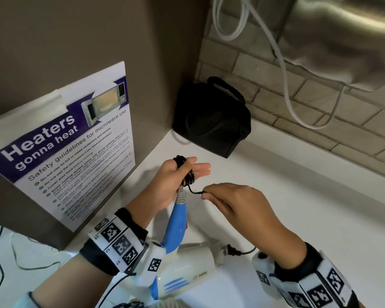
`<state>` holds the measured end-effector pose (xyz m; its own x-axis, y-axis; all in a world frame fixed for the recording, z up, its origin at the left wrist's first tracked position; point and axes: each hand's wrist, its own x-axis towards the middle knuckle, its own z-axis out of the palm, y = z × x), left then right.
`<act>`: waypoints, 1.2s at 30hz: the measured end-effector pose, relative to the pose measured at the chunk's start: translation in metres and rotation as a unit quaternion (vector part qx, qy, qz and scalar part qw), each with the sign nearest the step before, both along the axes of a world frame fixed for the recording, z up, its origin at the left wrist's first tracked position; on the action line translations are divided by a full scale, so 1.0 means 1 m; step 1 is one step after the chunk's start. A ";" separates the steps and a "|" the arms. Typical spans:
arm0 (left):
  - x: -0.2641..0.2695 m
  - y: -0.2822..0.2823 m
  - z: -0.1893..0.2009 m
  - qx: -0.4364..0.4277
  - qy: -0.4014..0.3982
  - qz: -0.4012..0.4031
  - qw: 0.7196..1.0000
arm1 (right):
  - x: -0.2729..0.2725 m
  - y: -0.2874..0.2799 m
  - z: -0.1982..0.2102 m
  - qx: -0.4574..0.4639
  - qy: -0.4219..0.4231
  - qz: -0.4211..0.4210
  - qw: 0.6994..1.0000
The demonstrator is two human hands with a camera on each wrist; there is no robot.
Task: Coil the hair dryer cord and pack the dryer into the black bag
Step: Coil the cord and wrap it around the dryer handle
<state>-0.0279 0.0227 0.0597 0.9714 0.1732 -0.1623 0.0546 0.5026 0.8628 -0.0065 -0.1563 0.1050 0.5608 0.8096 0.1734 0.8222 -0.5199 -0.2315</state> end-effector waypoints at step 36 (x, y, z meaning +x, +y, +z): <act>-0.007 -0.003 0.012 -0.129 -0.015 -0.052 0.990 | 0.033 0.017 -0.051 -0.066 0.149 0.002 0.987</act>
<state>-0.0344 0.0197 0.0714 0.9871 0.0279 -0.1579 0.0936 0.6994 0.7086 0.0266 -0.1392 0.0541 0.5685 0.8159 -0.1054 0.7299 -0.5593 -0.3931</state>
